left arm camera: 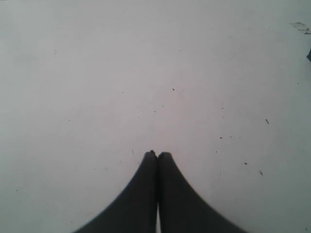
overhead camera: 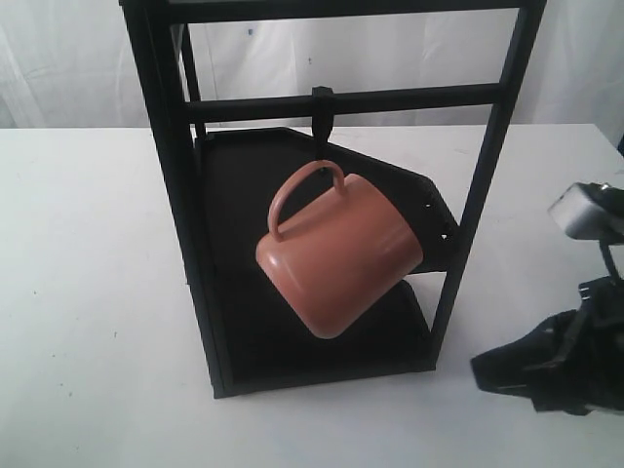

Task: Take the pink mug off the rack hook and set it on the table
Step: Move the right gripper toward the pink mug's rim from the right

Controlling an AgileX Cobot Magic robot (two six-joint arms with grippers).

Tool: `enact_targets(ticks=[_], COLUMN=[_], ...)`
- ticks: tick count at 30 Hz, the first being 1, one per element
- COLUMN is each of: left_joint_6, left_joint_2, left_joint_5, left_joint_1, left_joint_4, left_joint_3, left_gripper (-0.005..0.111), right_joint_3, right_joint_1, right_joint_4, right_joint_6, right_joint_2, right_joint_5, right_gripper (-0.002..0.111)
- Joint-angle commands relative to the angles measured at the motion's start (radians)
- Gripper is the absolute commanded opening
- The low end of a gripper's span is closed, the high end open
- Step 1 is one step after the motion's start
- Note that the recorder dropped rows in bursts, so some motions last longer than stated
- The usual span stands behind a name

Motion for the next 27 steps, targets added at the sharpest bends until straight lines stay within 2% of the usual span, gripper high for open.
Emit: enact_targets(ticks=[1,2,4,10,18,24,27], left_joint_6=[0.004,0.004,0.004,0.004,0.004,0.004,0.004], left_joint_2=[-0.004,-0.004,-0.004,-0.004,-0.004,-0.004,-0.004], left_joint_5=[0.0,0.0,0.0,0.0,0.0,0.0,0.0], left_joint_1=[-0.005,-0.005,-0.005,-0.005,-0.005,-0.005,-0.005], left_joint_4=[-0.003,-0.003,-0.003,-0.003,-0.003,-0.003,-0.003], left_joint_3=[0.003,0.003,0.003,0.003,0.003,0.003,0.003], left_gripper=[0.0,0.0,0.0,0.0,0.0,0.0,0.0], right_joint_3=[0.005,0.005,0.005,0.005,-0.068,-0.098,-0.098], right_joint_1=[0.061,0.071,0.082,0.1,0.1,0.1,0.1], right_joint_4=[0.221,0.273,0.333,0.384,0.421,0.413,0.418], right_joint_6=[-0.29,-0.363,-0.444,-0.452,-0.576,-0.542,-0.514], right_joint_2=[-0.006,-0.006,-0.006,-0.042,-0.069,-0.069,-0.069], right_joint_5=[0.168,0.227,0.227,0.227,0.227,-0.141,-0.13], right_gripper=[0.004,0.004,0.004,0.004,0.004,0.004,0.004])
